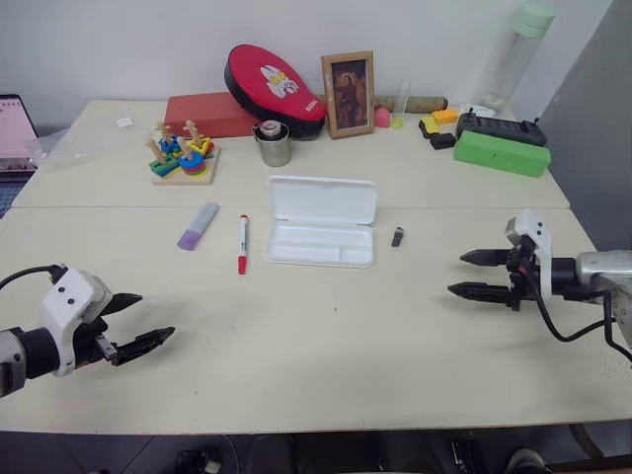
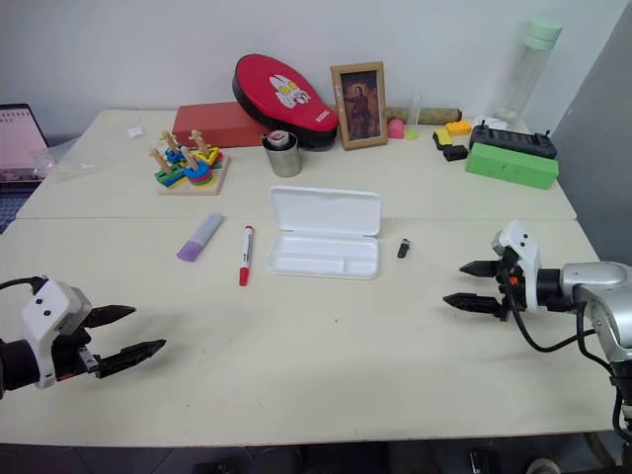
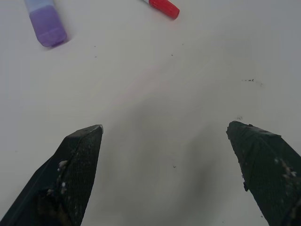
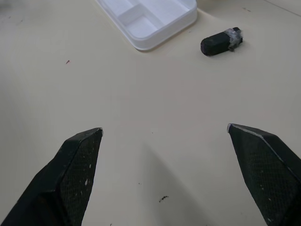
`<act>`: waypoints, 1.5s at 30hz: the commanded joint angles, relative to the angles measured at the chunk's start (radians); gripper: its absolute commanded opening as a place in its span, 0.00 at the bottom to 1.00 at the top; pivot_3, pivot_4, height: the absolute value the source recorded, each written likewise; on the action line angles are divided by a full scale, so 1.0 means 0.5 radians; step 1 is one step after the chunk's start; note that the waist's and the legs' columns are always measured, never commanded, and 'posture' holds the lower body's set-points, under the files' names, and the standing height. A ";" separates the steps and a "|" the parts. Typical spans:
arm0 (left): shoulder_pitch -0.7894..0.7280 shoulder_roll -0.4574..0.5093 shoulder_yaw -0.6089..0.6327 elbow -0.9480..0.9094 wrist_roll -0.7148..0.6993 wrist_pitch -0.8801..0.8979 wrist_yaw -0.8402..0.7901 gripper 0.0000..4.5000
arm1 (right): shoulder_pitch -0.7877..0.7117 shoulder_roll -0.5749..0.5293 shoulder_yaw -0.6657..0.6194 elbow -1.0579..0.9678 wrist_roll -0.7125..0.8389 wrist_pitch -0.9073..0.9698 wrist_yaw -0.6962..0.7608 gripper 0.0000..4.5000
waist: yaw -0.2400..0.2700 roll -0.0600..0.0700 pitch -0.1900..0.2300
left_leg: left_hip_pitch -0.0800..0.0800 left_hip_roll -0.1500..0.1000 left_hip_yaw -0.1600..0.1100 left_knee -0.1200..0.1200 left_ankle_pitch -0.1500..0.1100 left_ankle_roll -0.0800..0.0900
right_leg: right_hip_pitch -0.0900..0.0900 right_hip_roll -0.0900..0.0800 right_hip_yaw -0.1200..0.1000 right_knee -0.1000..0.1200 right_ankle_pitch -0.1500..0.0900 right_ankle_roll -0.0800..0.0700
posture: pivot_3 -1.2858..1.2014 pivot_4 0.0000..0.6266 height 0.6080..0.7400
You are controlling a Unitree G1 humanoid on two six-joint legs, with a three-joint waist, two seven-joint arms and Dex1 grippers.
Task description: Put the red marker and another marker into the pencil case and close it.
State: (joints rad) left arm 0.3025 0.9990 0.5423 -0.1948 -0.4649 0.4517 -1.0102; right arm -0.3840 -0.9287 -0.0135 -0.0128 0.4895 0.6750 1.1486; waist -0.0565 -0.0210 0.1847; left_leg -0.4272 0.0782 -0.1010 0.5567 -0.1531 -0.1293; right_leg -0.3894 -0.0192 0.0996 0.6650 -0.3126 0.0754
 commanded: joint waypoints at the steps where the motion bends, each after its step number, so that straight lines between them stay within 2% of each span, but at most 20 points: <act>1: -0.086 -0.024 0.088 -0.010 -0.011 -0.015 0.052 1.00 | -0.035 0.020 -0.026 -0.046 -0.005 -0.005 -0.023 0.99 | 0.001 0.000 0.000 | 0.000 0.000 0.000 0.000 0.000 0.000 | 0.000 0.000 0.000 0.000 0.000 0.000 | 0.52 0.24 1.00; 8: -0.190 -0.059 0.079 -0.012 -0.029 0.015 0.086 1.00 | -0.075 0.068 -0.053 -0.052 0.007 0.020 -0.072 0.99 | 0.000 0.000 0.000 | 0.000 0.000 0.000 0.002 0.000 0.000 | 0.001 0.000 0.001 0.000 0.003 0.004 | 0.52 0.24 1.00; 16: -0.058 -0.044 0.044 -0.033 0.019 0.036 0.000 1.00 | -0.014 0.044 -0.059 -0.094 0.015 0.042 -0.060 0.99 | 0.000 0.000 0.001 | 0.000 0.000 -0.001 0.001 0.000 0.000 | 0.001 0.000 0.000 0.002 0.003 0.002 | 0.52 0.24 1.00; 22: -0.067 -0.058 0.040 -0.024 0.033 0.025 0.012 1.00 | -0.009 0.058 -0.059 -0.135 0.049 0.067 -0.056 0.99 | 0.000 0.000 0.000 | 0.000 0.000 -0.001 0.004 0.000 0.000 | 0.001 0.000 0.000 0.005 0.003 0.003 | 0.52 0.24 1.00; 33: -0.076 -0.113 0.048 -0.080 0.009 0.054 0.038 1.00 | -0.151 0.143 -0.003 -0.125 0.048 0.053 -0.018 0.99 | -0.001 0.000 0.000 | 0.005 0.000 -0.002 0.009 0.000 0.000 | 0.000 0.002 0.000 0.026 -0.003 -0.003 | 0.52 0.24 1.00; 35: -0.160 -0.141 -0.034 -0.122 -0.023 0.078 0.068 1.00 | -0.238 0.214 0.064 -0.099 0.019 0.029 -0.018 0.99 | -0.004 0.000 0.000 | 0.005 0.000 -0.002 0.010 0.000 0.000 | 0.000 0.002 0.000 0.028 -0.003 -0.003 | 0.52 0.24 1.00; 40: -0.456 -0.290 -0.433 -0.250 0.005 0.096 0.168 1.00 | -0.501 0.539 0.343 0.024 -0.153 -0.108 -0.083 0.99 | -0.006 0.000 0.000 | 0.008 0.000 -0.004 0.021 0.000 0.000 | 0.005 0.004 0.000 0.032 -0.002 0.003 | 0.52 0.24 1.00; 45: -0.660 -0.455 -0.675 -0.344 -0.033 0.129 0.229 1.00 | -0.725 0.841 0.620 0.327 -0.415 -0.315 -0.130 0.99 | -0.003 0.000 0.000 | 0.002 0.000 -0.009 0.029 0.000 0.000 | 0.004 0.006 -0.001 0.034 0.004 -0.004 | 0.52 0.24 1.00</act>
State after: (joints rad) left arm -0.0013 0.7751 0.2291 -0.3211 -0.4733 0.5185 -0.9062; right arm -0.7015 -0.5302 0.2725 0.1087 0.3266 0.5696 1.0948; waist -0.0580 -0.0210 0.1849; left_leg -0.4265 0.0781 -0.1061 0.5712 -0.1529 -0.1293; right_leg -0.3874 -0.0157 0.0993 0.6818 -0.3101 0.0732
